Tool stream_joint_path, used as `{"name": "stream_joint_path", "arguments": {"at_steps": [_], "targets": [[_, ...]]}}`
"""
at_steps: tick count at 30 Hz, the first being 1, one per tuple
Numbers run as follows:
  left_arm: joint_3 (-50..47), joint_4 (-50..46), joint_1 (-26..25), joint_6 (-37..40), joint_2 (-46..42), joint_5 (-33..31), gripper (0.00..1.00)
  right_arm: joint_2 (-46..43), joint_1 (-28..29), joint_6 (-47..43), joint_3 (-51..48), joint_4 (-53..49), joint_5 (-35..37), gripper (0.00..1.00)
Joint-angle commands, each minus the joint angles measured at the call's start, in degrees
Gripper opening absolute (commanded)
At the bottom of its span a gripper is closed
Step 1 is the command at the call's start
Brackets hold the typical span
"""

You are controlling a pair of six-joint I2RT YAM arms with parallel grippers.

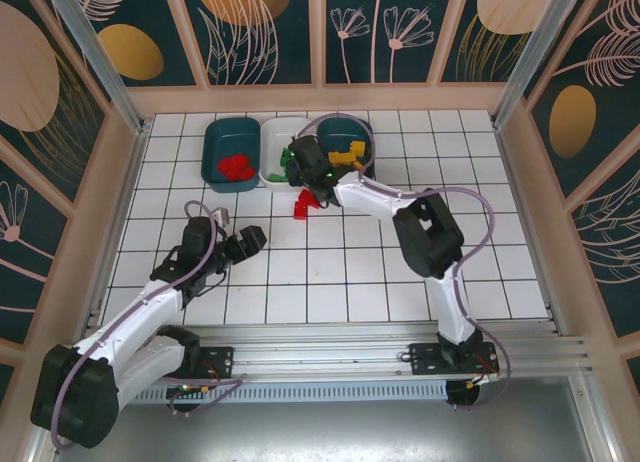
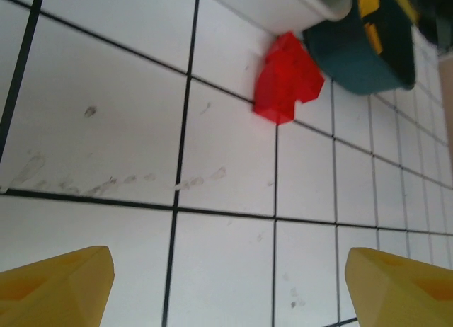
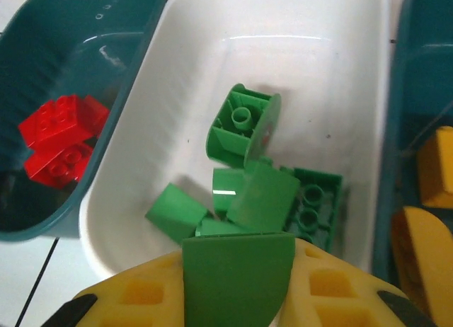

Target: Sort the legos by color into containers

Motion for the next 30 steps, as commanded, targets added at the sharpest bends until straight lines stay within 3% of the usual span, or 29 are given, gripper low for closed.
{"name": "stream_joint_path", "arguments": {"at_steps": [1,3,8,12,16,23,30], "targets": [[1.03,-5.04,-0.34,3.53,0.49,-0.73,0.85,4.12,-0.31,-2.38,6.33,-3.14,1.4,0.23],[2.0,-6.19,-0.38,4.75,0.95,-0.37,0.85,6.29,-0.48,-3.19,9.99,-4.09,1.83,0.3],[5.77,-7.47,-2.11,6.83,4.82,-0.92,0.84,9.29,-0.49,-4.67,17.62,-8.04,1.76,0.58],[9.98,-8.52,-5.02,8.07,9.65,-3.87,0.85,3.64,-0.13,-5.14,13.64,-7.26,5.39,0.63],[16.44,-10.92,-9.45,10.08,16.82,-9.52,0.84,-7.81,-0.3,-4.09,-0.32,-3.03,9.6,0.63],[27.38,-9.97,-14.07,12.88,31.87,-12.34,0.83,-28.86,-4.3,2.19,-30.94,2.86,7.22,0.64],[37.49,-8.3,-14.44,14.62,45.38,-14.72,0.77,-41.24,-8.7,4.61,-46.47,1.36,5.91,0.64]]}}
